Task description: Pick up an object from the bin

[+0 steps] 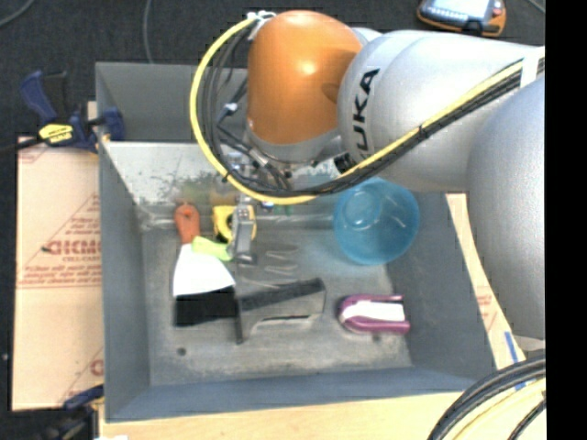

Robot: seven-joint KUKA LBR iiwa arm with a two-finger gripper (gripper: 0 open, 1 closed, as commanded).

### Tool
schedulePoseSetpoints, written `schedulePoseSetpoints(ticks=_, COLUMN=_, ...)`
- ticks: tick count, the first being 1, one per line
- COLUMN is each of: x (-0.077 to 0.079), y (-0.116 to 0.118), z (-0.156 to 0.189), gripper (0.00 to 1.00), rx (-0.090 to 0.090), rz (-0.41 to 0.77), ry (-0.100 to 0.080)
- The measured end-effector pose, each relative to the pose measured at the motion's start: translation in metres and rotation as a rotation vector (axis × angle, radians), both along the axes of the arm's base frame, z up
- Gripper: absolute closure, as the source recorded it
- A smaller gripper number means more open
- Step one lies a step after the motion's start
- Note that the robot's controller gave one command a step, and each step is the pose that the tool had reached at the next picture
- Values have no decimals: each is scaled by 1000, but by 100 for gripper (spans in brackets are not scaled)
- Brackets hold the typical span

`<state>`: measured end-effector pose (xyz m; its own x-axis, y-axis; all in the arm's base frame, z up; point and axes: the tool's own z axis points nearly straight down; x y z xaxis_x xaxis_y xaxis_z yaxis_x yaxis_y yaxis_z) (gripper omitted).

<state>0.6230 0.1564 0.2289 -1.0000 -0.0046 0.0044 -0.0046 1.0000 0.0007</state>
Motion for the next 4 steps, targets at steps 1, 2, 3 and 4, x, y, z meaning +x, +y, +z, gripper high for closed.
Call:
schedulePoseSetpoints(ticks=1, x=2, y=-1, z=5, gripper=0, rx=1, rz=-5, ry=-8)
schedulePoseSetpoints(ticks=2, x=-49, y=-61, z=-144, gripper=0, rx=5, rz=-163, ry=-8)
schedulePoseSetpoints(ticks=3, x=-45, y=-59, z=-135, gripper=0, rx=3, rz=-166, ry=-14)
schedulePoseSetpoints(ticks=4, x=-71, y=-88, z=-128, gripper=0, rx=8, rz=-231, ry=-9)
